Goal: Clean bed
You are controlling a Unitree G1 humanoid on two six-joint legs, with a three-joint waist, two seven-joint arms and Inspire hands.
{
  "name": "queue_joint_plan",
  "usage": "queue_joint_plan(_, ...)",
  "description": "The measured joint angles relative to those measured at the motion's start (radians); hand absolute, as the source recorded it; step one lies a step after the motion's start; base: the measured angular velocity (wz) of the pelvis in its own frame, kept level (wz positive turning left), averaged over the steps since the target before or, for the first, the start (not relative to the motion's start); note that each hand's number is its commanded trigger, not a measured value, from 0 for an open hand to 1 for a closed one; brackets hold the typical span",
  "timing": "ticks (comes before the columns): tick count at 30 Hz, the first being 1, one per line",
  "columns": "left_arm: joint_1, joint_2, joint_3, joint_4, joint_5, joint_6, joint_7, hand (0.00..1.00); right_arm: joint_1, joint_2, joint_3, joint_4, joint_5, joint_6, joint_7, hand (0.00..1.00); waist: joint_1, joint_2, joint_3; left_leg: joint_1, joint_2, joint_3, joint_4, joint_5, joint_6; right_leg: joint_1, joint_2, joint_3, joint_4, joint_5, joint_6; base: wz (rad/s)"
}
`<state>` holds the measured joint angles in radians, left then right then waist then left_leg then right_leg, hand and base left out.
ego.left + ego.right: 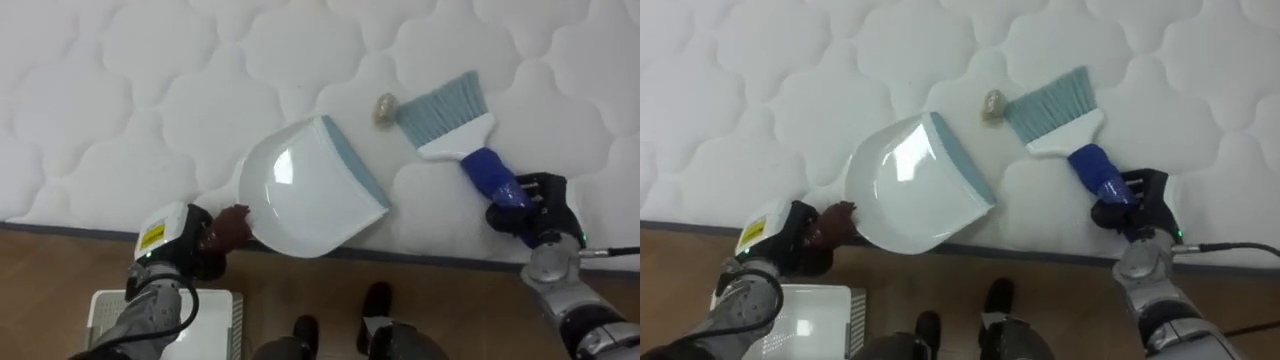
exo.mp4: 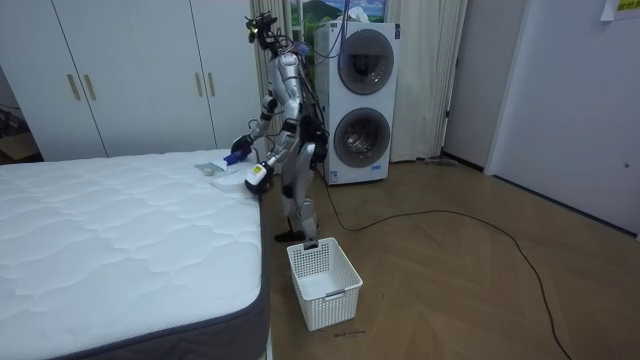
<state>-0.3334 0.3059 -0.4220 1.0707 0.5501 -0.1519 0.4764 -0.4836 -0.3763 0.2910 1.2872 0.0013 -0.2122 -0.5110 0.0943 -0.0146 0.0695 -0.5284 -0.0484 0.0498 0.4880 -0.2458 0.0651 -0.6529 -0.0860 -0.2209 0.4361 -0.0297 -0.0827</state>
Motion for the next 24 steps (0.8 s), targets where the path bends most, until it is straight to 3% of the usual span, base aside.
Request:
queue_joint_plan(2, -0.009, 0.026, 0.004, 0.0, 0.052, 0.0, 0.007, 1.0, -0.02, -0.032, 0.004, 0.003, -0.068, 0.023, 0.001, 1.0, 0.003, -0.014, 0.0008, 0.0, 0.0, 0.004, 0.005, 0.0, 0.0, -0.004, -0.002, 0.007, 0.01, 0.0, -0.001, -0.12)
queue_joint_plan(4, -0.015, 0.081, 0.006, -0.011, 0.11, 0.004, 0.033, 1.0, -0.058, -0.068, 0.004, 0.0, -0.186, 0.054, 0.002, 1.0, -0.003, -0.042, 0.0004, -0.008, 0.003, 0.006, 0.014, -0.001, -0.001, -0.011, -0.002, 0.008, 0.015, 0.002, -0.007, 0.0)
queue_joint_plan(5, -0.018, 0.09, 0.006, -0.012, 0.124, 0.009, 0.041, 1.0, -0.065, -0.08, 0.005, -0.001, -0.209, 0.061, 0.002, 1.0, -0.005, -0.047, 0.0, -0.009, 0.004, 0.006, 0.016, 0.0, -0.002, -0.011, -0.002, 0.006, 0.014, 0.004, -0.008, 0.0)
queue_joint_plan(9, -0.021, 0.165, -0.015, -0.041, 0.209, 0.042, 0.098, 1.0, -0.108, -0.172, 0.056, -0.001, -0.338, 0.121, -0.002, 1.0, -0.008, -0.082, 0.0012, -0.017, 0.007, 0.003, 0.027, 0.0, -0.004, -0.011, 0.001, -0.003, 0.009, 0.008, -0.012, 0.0)
queue_joint_plan(11, -0.024, 0.197, -0.032, -0.041, 0.209, 0.052, 0.106, 1.0, -0.123, -0.191, 0.083, -0.004, -0.392, 0.146, -0.013, 1.0, -0.009, -0.098, 0.0013, -0.016, 0.009, 0.005, 0.03, 0.0, -0.005, -0.01, 0.0, -0.001, 0.011, 0.012, -0.014, -0.03)
queue_joint_plan(13, -0.026, 0.223, -0.033, -0.051, 0.21, 0.064, 0.111, 1.0, -0.139, -0.204, 0.097, -0.014, -0.471, 0.171, -0.021, 1.0, -0.009, -0.117, 0.0088, -0.018, 0.014, 0.013, 0.033, -0.001, -0.007, -0.011, 0.001, -0.004, 0.01, 0.013, -0.015, -0.06)
queue_joint_plan(18, -0.038, 0.231, -0.032, -0.068, 0.274, 0.102, 0.131, 1.0, -0.184, -0.212, 0.148, -0.042, -0.625, 0.222, -0.044, 1.0, -0.007, -0.127, 0.0113, -0.027, 0.02, 0.016, 0.049, -0.007, -0.008, -0.015, 0.004, -0.007, 0.01, 0.012, -0.015, -0.02)
queue_joint_plan(22, -0.055, 0.25, -0.035, -0.073, 0.321, 0.151, 0.142, 1.0, -0.224, -0.216, 0.2, -0.075, -0.729, 0.267, -0.048, 1.0, -0.007, -0.15, 0.0108, -0.027, 0.027, 0.026, 0.054, -0.009, -0.011, -0.016, 0.01, -0.005, 0.01, 0.018, -0.024, -0.04)
queue_joint_plan(24, -0.055, 0.251, -0.035, -0.078, 0.33, 0.156, 0.143, 1.0, -0.224, -0.216, 0.2, -0.094, -0.757, 0.279, -0.05, 1.0, -0.004, -0.152, 0.0111, -0.028, 0.036, 0.029, 0.065, -0.017, -0.012, -0.012, 0.015, -0.006, 0.009, 0.018, -0.025, -0.02)
